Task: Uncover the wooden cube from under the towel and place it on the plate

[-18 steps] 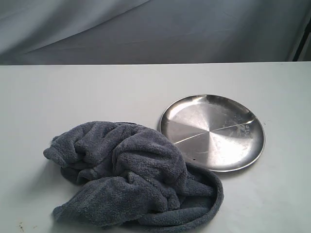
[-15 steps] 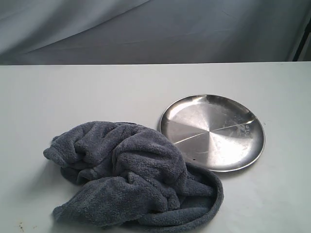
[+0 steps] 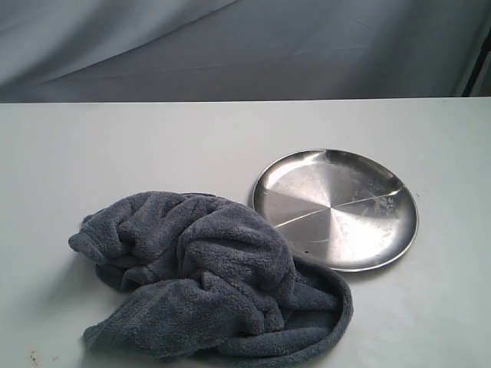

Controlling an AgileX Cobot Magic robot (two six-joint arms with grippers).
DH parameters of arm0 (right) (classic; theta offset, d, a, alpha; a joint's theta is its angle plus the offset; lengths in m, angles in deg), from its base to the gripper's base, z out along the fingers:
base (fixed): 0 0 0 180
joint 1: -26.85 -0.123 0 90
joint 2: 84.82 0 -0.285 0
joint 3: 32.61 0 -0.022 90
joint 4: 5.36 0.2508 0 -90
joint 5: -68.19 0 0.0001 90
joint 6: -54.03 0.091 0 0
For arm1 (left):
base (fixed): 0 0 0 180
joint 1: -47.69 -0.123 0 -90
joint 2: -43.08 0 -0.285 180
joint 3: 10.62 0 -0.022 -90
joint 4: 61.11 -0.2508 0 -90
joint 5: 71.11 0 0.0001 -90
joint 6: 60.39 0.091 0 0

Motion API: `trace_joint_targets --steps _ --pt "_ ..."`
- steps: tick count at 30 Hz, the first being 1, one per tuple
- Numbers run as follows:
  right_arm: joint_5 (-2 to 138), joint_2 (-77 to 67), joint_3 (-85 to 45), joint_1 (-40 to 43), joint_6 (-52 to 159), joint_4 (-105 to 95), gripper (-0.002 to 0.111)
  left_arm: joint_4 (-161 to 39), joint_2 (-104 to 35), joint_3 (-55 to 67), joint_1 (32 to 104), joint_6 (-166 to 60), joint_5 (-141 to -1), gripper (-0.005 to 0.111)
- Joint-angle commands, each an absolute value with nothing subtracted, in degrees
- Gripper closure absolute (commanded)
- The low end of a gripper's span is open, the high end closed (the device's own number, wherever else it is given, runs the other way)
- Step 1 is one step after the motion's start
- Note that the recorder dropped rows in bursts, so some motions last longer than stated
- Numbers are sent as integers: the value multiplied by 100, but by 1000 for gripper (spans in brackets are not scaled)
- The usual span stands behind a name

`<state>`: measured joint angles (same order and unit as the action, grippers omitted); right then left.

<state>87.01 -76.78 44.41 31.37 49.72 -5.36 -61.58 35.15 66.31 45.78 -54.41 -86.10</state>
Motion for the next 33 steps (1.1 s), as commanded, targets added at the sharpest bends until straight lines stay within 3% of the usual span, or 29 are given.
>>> trace_joint_targets --steps 1,12,21,28,33 --pt "8708 -7704 4460 3145 4978 -482 108 -7043 3529 6660 4568 -5242 -8589 107" --pt "8708 -7704 4460 3145 4978 -482 108 -7141 3529 6660 4568 -5291 -8589 107" --pt "8708 -7704 4460 3145 4978 -466 108 -4767 3529 6660 4568 -5439 -8055 107" --pt "8708 -7704 4460 3145 4978 -466 108 -1713 3529 6660 4568 -5427 -7313 107" --pt "8708 -7704 4460 3145 4978 -466 108 -1903 3529 5948 4568 -5389 -7928 107"
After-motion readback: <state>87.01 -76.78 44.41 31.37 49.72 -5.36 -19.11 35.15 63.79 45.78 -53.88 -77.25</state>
